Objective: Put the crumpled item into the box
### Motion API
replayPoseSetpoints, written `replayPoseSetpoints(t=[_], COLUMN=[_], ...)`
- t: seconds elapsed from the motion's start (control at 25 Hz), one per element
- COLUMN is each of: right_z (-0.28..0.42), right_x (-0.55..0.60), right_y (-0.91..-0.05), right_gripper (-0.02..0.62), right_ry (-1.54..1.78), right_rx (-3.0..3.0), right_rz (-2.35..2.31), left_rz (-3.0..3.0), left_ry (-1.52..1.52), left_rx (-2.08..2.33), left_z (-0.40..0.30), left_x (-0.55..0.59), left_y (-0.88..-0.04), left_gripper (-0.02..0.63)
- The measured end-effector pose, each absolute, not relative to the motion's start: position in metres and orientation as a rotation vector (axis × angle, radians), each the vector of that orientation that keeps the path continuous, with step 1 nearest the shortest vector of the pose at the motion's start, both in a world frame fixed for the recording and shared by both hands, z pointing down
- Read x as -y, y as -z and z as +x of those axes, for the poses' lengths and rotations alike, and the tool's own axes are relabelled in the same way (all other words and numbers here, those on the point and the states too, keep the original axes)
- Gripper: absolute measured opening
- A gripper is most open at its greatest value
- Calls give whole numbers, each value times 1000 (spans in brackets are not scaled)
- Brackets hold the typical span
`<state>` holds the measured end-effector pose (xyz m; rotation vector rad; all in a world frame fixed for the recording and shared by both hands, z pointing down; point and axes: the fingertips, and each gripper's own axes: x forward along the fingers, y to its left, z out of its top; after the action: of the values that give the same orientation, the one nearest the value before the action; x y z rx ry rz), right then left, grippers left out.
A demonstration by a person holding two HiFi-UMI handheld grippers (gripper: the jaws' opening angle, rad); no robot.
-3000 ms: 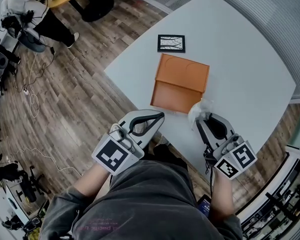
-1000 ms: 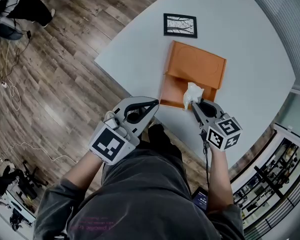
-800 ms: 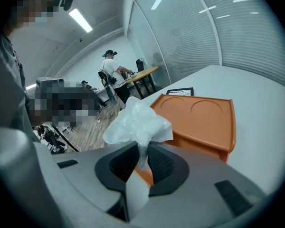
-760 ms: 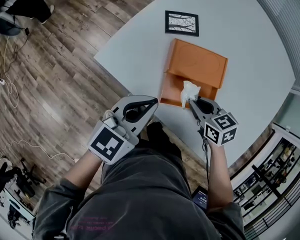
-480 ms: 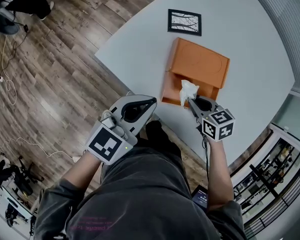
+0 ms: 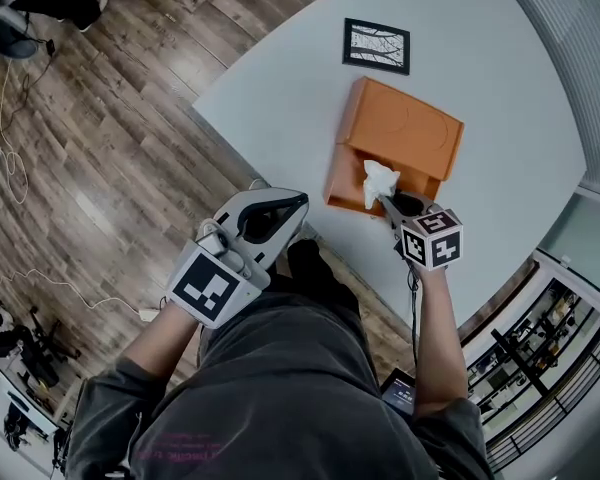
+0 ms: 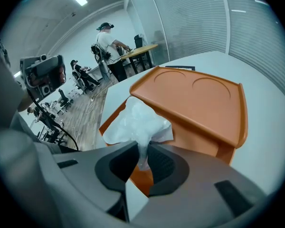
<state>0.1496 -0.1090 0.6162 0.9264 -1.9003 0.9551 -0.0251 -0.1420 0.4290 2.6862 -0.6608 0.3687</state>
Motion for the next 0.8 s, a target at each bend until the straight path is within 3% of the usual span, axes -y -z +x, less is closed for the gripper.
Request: replayPoseSetpoints(t=[0.8], right_z=[164], right_x=[111], right_y=[-651], right_gripper=[58], right_ry=[-924], right_rx=[1696], right_rz=[834], left_rz=[2665], left_ry=[-368], left_rx=[682], left_z=[-40], left_x=[156], left_y=[-440], left_gripper=[12])
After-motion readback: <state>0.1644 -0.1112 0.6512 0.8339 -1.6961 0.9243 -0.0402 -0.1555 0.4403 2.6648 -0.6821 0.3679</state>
